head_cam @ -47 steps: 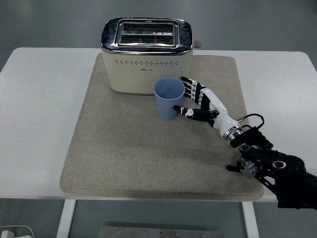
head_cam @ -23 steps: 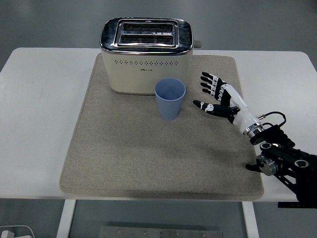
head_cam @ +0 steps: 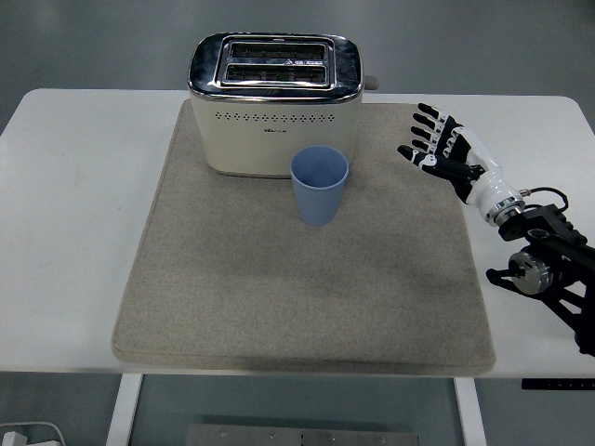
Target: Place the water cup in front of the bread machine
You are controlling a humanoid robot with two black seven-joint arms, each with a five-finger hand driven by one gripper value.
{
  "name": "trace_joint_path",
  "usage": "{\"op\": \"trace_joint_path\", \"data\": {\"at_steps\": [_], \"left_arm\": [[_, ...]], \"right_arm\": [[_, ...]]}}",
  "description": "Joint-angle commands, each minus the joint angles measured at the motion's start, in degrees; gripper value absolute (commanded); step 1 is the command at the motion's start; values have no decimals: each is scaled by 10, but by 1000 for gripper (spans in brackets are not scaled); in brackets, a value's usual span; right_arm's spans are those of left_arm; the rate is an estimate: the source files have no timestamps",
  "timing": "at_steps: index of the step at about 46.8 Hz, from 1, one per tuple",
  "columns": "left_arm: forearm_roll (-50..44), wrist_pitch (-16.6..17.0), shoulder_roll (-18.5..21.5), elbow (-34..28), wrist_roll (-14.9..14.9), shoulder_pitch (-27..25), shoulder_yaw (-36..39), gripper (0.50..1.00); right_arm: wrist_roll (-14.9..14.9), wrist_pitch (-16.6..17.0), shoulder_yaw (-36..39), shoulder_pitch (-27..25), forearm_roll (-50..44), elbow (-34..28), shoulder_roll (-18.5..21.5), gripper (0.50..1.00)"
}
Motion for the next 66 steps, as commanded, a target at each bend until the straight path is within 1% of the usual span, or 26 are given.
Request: {"op": "trace_joint_path", "data": {"at_steps": [1, 4, 6, 11, 16, 26, 32, 37, 45, 55, 66], "left_arm": [[-1, 0, 0, 0, 0, 0, 0, 1000], [-1, 1, 0, 1, 0, 0, 0, 1000], [-1, 0, 0, 1, 0, 1, 0, 1000], [-1, 1, 0, 1, 0, 1, 0, 1000], [-1, 1, 0, 2, 0, 1, -1, 1000], [-1, 1, 0, 1, 0, 1, 0, 1000], [-1, 1, 0, 1, 0, 1, -1, 1000], [-1, 2, 0, 1, 0, 1, -1, 1000], [-1, 2, 0, 1, 0, 1, -1, 1000], [-1, 2, 0, 1, 0, 2, -1, 1000], [-1, 2, 0, 1, 0, 2, -1, 1000]], "right_arm": [[-48, -1, -1, 22, 32, -7, 5, 917], [-77, -1, -1, 38, 54, -14, 6, 917], [-91, -1, -1, 47, 67, -19, 6, 917], [-115, -1, -2, 63, 86, -39, 9, 917], [-126, 2, -1, 79, 87, -54, 12, 915], [-130, 5, -1, 98, 89, -79, 25, 915], [-150, 6, -2, 105, 107, -99, 41, 915], [-151, 6, -2, 112, 114, -112, 50, 915], [-145, 7, -1, 113, 114, -113, 56, 915], [-144, 41, 0, 112, 113, -113, 56, 915], [-144, 42, 0, 110, 113, -113, 57, 915]]}}
